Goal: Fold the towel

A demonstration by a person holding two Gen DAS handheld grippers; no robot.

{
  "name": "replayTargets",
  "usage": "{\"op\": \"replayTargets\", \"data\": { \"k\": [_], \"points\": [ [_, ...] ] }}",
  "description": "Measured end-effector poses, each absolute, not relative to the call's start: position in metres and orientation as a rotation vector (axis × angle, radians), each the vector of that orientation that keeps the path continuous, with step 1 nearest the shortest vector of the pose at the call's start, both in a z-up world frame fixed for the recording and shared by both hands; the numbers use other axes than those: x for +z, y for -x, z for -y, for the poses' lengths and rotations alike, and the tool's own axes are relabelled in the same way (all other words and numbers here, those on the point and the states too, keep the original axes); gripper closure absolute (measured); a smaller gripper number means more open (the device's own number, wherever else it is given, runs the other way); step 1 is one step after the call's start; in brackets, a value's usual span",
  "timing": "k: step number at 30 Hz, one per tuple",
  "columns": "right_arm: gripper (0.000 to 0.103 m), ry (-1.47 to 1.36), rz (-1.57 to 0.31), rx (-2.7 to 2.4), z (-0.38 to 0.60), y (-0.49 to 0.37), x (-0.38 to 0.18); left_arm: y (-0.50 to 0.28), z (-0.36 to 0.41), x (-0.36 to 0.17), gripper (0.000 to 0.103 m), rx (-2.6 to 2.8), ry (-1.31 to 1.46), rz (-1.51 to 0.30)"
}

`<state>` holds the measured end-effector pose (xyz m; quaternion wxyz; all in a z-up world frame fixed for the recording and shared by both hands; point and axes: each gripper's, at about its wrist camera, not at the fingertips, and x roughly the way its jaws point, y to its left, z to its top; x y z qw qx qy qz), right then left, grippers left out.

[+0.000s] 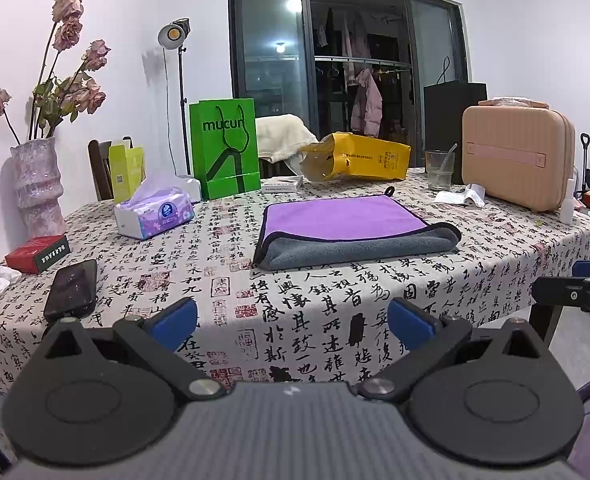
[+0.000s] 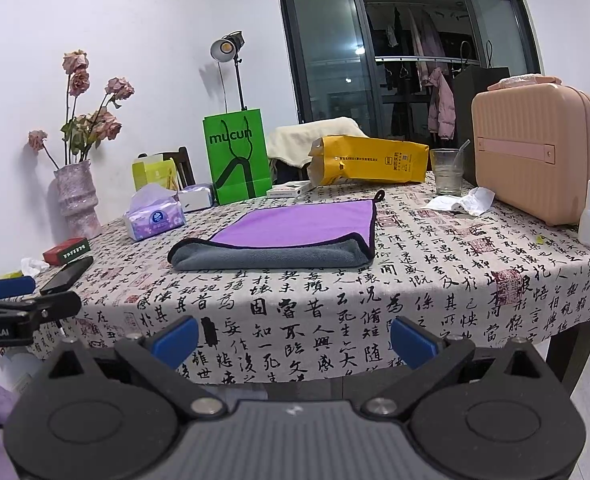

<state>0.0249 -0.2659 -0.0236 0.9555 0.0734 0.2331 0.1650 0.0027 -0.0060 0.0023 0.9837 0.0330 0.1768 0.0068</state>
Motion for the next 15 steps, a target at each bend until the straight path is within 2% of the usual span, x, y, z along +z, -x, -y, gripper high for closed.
{"op": "replayTargets", "data": {
  "k": [15],
  "points": [
    [0.000,-0.157,-0.480,0.330,0.2652,-0.0290,-0.0260,-0.0058,0.0078,0.0006,0.000,0.012,-0.094,-0.345]
  ]
}}
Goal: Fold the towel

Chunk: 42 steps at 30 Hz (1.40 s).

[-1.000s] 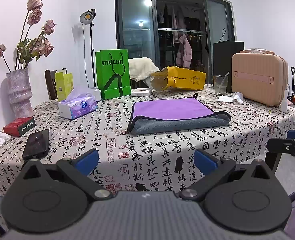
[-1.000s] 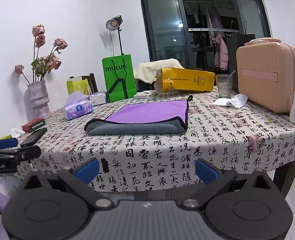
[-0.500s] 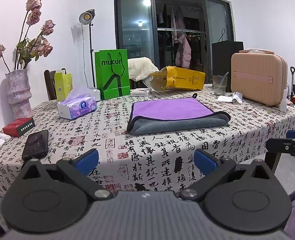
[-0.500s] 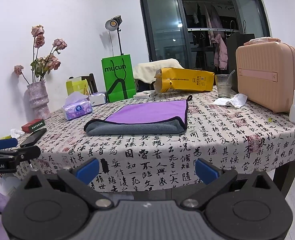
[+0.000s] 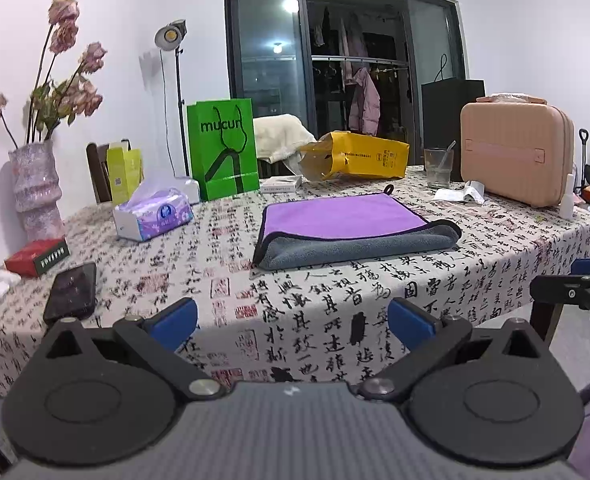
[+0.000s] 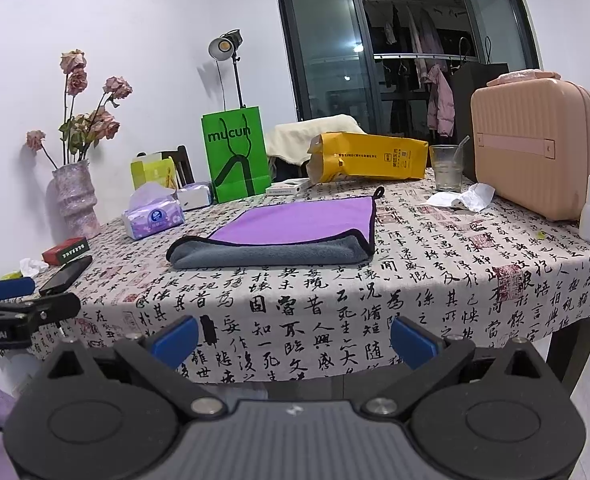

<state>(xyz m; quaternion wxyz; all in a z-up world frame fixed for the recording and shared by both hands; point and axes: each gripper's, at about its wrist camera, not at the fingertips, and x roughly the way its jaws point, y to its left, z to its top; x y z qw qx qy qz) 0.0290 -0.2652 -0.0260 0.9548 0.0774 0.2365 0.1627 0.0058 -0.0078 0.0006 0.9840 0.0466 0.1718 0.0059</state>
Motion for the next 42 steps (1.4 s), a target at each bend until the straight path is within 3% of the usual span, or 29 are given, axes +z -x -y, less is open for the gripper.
{"op": "replayTargets", "data": {
  "k": [17,28,31,33,37,42],
  "points": [
    [0.000,-0.105,-0.448,0.337,0.259,-0.062,-0.040,-0.067,-0.009,-0.014,0.000,0.003,-0.090,-0.403],
    [0.003,-0.091,-0.480,0.329,0.261,-0.130,-0.052,-0.144,-0.016,-0.016,0.003,-0.005,-0.131,-0.402],
    [0.008,-0.092,-0.505,0.336,0.264,-0.158,-0.057,-0.172,-0.017,-0.017,0.012,-0.011,-0.156,-0.416],
    [0.013,-0.094,-0.515,0.341,0.266,-0.175,-0.060,-0.189,-0.020,-0.018,0.025,-0.022,-0.158,-0.428],
    [0.026,-0.096,-0.516,0.350,0.267,-0.207,-0.062,-0.224,-0.028,-0.022,0.041,-0.077,-0.126,-0.492],
    [0.038,-0.091,-0.510,0.353,0.266,-0.243,-0.063,-0.253,-0.037,-0.032,0.086,-0.138,-0.082,-0.601]
  ]
}}
